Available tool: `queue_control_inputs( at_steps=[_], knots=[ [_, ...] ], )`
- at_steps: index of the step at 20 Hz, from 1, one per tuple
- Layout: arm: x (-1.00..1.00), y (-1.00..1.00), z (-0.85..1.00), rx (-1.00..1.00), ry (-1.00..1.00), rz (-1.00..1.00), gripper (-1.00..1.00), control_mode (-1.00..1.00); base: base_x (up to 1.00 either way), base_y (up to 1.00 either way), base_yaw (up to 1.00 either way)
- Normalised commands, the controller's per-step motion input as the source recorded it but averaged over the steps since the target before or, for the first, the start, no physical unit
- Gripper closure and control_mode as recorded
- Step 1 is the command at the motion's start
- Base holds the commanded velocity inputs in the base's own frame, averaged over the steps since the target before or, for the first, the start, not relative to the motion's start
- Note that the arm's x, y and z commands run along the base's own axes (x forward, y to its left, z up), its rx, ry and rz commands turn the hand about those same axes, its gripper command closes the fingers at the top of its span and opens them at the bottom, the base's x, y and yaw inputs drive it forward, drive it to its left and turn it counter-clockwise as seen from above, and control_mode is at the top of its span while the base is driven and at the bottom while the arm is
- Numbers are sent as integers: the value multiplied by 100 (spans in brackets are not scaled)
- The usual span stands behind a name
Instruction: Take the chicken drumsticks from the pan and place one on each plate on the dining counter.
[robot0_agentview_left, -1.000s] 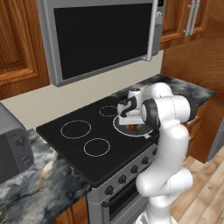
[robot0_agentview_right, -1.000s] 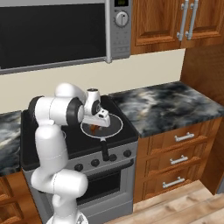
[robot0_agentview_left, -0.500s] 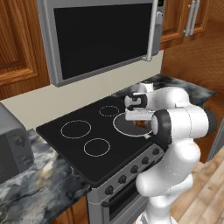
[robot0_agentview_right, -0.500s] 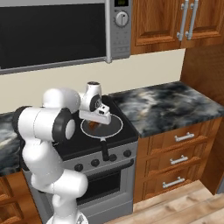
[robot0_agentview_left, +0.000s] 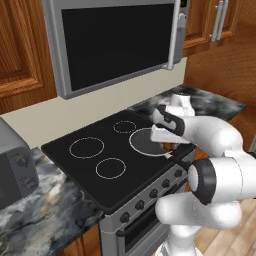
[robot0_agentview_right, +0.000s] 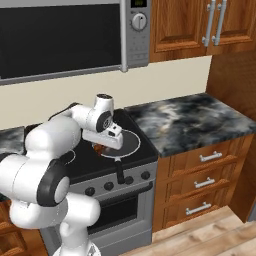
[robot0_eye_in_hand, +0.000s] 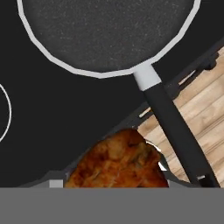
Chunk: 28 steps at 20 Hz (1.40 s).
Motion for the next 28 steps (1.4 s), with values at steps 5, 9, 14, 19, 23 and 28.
queue_control_inputs(
  at_steps=[5, 9, 14, 19, 23, 28],
  knots=[
    [-82, 1, 16, 0, 2, 0, 100, -100, 0, 0, 0],
    [-76, 0, 10, 1, 8, -1, 100, -100, 0, 0, 0],
    [-15, 0, 0, 12, 3, -4, 100, -100, 0, 0, 0],
    [0, 0, 0, 1, 0, 0, 100, 100, -18, 0, 0],
    [0, 0, 0, 0, 0, 0, 100, 100, -81, -6, -3],
    [0, 0, 0, 0, 0, 0, 100, 100, -69, -5, -61]
  ],
)
